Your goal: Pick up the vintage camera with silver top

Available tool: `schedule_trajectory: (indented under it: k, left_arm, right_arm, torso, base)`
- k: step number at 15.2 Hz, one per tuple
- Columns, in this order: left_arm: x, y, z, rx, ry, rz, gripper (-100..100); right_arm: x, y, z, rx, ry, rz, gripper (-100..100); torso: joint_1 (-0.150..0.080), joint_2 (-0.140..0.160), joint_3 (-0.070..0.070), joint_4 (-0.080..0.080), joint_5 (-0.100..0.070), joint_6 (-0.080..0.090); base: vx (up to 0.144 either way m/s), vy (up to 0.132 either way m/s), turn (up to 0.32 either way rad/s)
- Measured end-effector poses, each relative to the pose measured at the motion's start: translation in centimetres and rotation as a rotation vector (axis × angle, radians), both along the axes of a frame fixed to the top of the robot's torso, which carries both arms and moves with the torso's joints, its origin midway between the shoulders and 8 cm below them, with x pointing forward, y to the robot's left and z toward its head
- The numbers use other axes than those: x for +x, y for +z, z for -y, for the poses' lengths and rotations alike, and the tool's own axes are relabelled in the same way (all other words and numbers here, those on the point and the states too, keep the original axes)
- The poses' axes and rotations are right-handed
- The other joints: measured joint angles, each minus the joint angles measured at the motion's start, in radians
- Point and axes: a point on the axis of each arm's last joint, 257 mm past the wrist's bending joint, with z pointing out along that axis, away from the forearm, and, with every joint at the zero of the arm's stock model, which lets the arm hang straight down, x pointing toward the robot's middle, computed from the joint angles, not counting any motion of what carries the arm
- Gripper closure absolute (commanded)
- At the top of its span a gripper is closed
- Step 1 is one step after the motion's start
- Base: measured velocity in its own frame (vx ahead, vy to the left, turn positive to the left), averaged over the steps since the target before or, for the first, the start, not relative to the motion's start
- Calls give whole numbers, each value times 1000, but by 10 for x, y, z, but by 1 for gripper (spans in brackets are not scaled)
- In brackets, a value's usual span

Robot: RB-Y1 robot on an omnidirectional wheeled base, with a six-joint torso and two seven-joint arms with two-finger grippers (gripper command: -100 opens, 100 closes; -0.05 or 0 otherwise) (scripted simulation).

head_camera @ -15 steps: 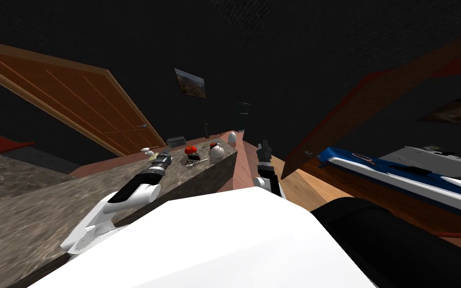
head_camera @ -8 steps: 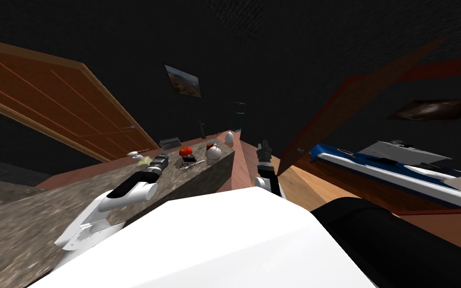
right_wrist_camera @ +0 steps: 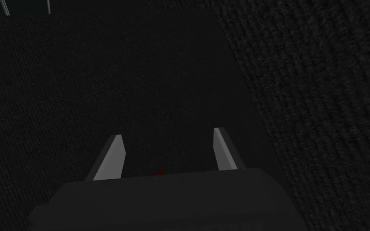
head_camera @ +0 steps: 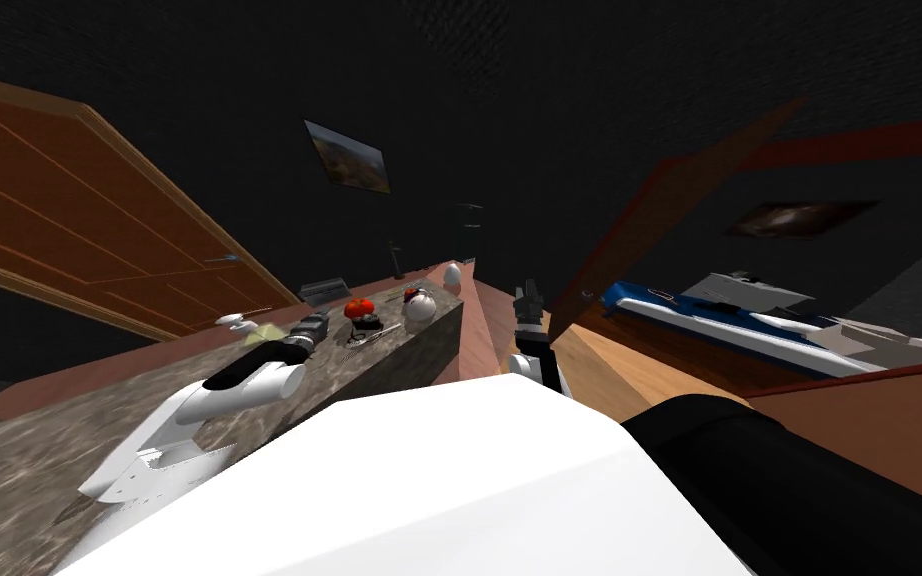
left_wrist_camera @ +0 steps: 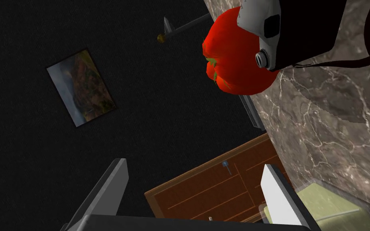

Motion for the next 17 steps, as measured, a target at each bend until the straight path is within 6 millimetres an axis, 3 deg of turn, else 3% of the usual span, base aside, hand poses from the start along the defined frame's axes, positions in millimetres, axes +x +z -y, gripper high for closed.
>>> schedule_trajectory:
  k: [17]
  left_arm:
    - [-38,-51,-76,-39,184,-296,-100]
  right_arm:
    - [0,0,0,0,0,0,0]
  torso:
    - [0,0,0,0,0,1]
  base:
    - [18,-7,-119]
